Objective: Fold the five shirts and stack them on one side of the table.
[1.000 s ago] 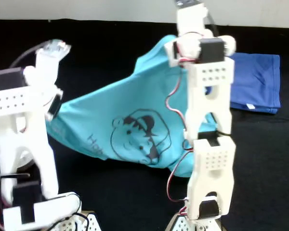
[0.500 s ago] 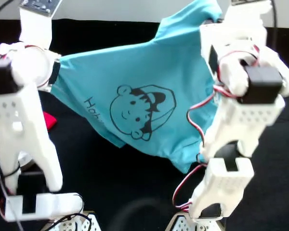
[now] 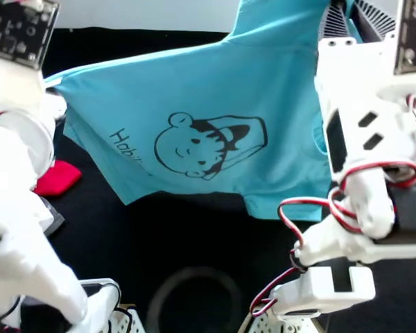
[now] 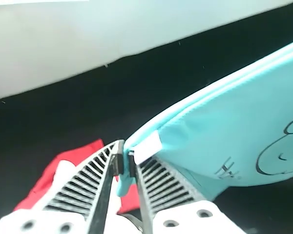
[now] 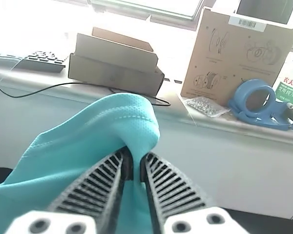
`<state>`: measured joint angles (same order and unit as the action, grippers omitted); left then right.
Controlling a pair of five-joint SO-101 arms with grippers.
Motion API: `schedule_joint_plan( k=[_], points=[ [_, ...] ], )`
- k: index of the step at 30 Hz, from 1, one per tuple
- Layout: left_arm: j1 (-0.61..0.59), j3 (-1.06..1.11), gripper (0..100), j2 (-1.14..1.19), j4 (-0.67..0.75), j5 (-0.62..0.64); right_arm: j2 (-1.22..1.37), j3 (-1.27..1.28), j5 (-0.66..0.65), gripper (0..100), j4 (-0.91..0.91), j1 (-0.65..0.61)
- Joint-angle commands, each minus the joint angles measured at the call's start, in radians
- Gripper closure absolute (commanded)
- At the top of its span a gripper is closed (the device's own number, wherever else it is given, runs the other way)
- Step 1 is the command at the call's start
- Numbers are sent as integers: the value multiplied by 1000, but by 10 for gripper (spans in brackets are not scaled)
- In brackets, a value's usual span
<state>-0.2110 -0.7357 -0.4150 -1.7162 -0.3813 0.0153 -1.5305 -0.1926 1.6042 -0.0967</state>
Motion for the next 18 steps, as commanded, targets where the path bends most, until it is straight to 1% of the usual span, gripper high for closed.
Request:
schedule_joint_plan(
  k=[1,6,12,15,18],
  points=[
    [2,-27,991,-25,-2,-2,-56,-27,0,992,-24,13],
    [2,-31,991,-39,-11,-9,-125,-24,0,992,-21,10],
    [4,-27,991,-127,-31,-34,-226,-22,0,992,13,8],
    [2,-27,991,-174,-35,-35,-246,-22,0,992,48,8],
    [2,-27,991,-202,-31,-37,-246,-21,0,992,44,8]
  ],
)
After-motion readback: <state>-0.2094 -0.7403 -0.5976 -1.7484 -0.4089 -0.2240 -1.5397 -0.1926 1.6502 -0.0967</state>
